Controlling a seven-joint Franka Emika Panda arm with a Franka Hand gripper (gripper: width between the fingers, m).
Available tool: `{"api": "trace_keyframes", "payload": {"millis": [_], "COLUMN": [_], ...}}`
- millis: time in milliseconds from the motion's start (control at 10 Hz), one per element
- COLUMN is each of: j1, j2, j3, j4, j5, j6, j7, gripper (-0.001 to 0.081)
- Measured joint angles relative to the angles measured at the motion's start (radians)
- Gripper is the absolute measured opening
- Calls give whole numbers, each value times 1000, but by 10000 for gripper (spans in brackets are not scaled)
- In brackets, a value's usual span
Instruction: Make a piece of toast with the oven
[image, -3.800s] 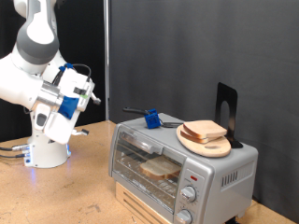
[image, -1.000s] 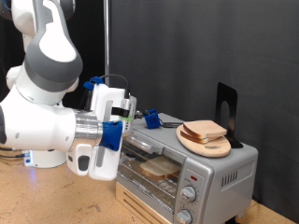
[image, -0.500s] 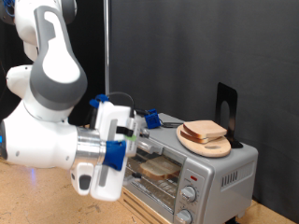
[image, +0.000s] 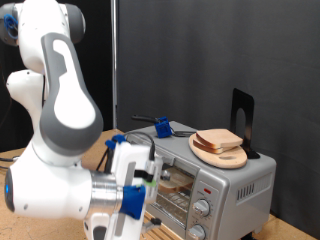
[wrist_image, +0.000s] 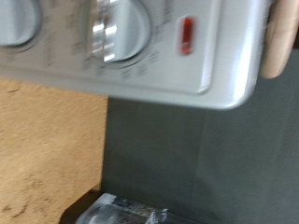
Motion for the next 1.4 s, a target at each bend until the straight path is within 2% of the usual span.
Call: {"api": "trace_keyframes", "payload": {"millis": [400,600,800,1000,1400], "j1": [1,1,3,17,81], "j2": [166,254,312,336,335], "j3": [-3,-3,2,16,30], "j4": [174,275,340,365,343], "j5": [-16,-27,-28,-29,-29], "j6": [34,25,-2,-53,-62], "j7": [2,10,16,28,30], "gripper": [799,799,799,799,799]}}
